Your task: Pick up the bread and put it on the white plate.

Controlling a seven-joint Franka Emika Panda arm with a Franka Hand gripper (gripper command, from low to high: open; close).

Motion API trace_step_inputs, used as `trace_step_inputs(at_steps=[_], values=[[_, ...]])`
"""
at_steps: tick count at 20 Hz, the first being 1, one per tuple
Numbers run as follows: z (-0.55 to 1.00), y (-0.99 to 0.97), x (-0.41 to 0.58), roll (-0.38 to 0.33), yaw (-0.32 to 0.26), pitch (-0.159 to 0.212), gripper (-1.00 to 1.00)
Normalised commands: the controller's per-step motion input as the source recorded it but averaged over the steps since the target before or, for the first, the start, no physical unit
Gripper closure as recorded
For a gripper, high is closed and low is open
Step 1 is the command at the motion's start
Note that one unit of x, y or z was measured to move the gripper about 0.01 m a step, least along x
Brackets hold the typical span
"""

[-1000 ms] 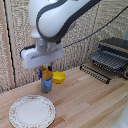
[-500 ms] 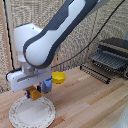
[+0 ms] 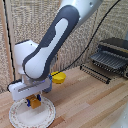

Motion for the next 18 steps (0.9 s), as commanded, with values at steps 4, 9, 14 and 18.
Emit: trace_step_inputs(at_steps=[4, 9, 14, 18], values=[[-0.27, 0.12, 0.175, -0.013, 0.038, 0.000, 1.00], [-0.12, 0.05, 0.119, 0.000, 0.025, 0.000, 1.00], [-0.04, 0.00, 0.134, 0.000, 0.016, 0.000, 1.00], [-0.05, 0.00, 0.078, 0.000, 0.020, -0.008, 1.00]])
